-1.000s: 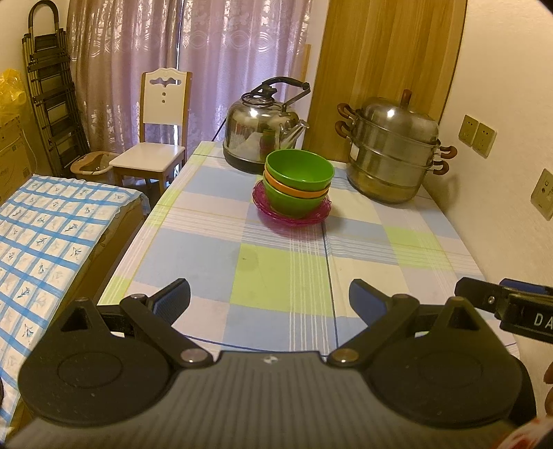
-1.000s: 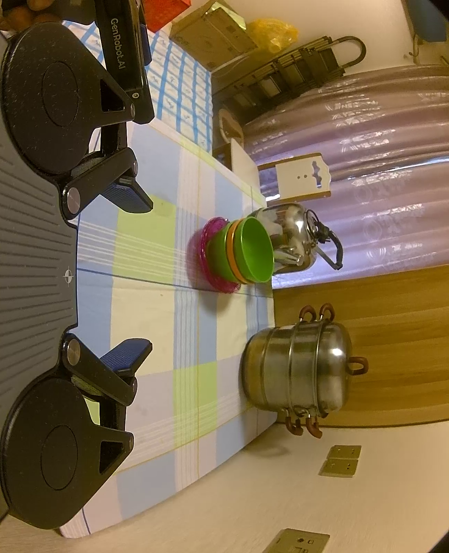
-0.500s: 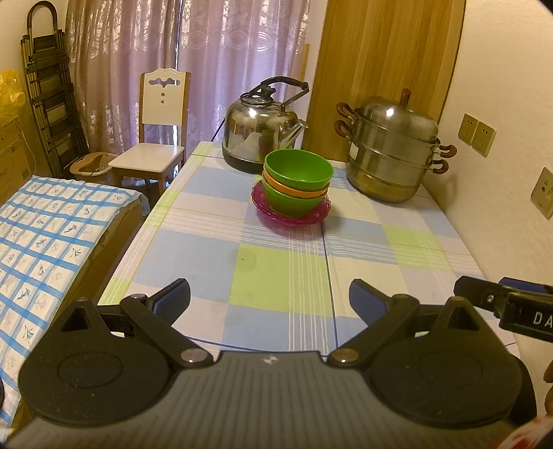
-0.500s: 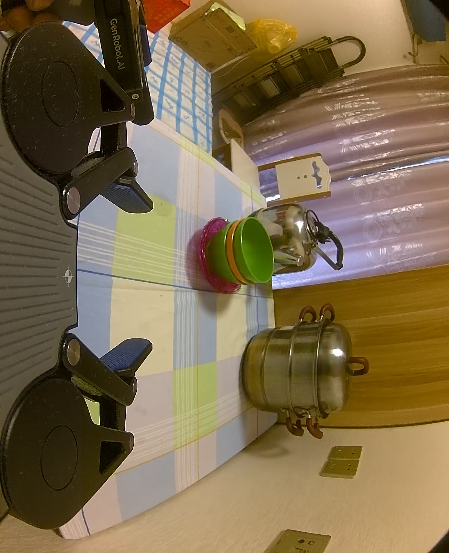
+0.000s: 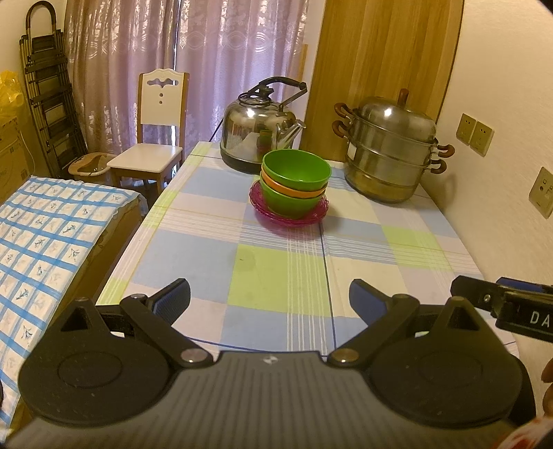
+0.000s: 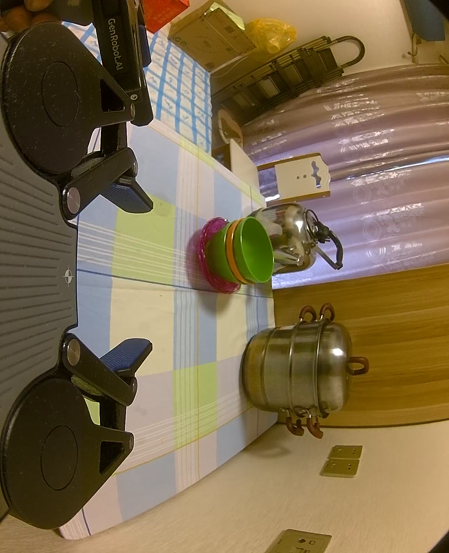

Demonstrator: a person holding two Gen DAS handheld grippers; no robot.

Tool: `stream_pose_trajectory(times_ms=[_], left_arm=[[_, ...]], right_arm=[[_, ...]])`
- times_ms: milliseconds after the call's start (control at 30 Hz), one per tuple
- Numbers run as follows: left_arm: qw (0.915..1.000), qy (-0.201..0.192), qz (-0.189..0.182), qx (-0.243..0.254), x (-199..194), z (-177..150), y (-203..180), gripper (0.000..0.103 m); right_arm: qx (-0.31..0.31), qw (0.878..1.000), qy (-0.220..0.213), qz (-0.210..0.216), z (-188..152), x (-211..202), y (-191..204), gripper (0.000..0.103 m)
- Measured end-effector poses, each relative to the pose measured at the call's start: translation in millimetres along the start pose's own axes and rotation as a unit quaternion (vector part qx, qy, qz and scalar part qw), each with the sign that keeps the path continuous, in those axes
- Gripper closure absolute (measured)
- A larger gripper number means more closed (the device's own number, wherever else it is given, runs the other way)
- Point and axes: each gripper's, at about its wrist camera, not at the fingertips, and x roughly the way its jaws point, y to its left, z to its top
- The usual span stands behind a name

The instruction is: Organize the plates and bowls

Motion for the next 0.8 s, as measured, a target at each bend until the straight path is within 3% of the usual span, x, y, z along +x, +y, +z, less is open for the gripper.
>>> stream_pose_trajectory(times_ms=[800], left_arm=[[0.9999, -0.011, 0.008, 0.011, 0.0, -3.7, -9.1, 0.005]], right_arm=[[0.005, 1.0, 0.0, -0.001, -2.6, -0.8, 0.6, 0.024]])
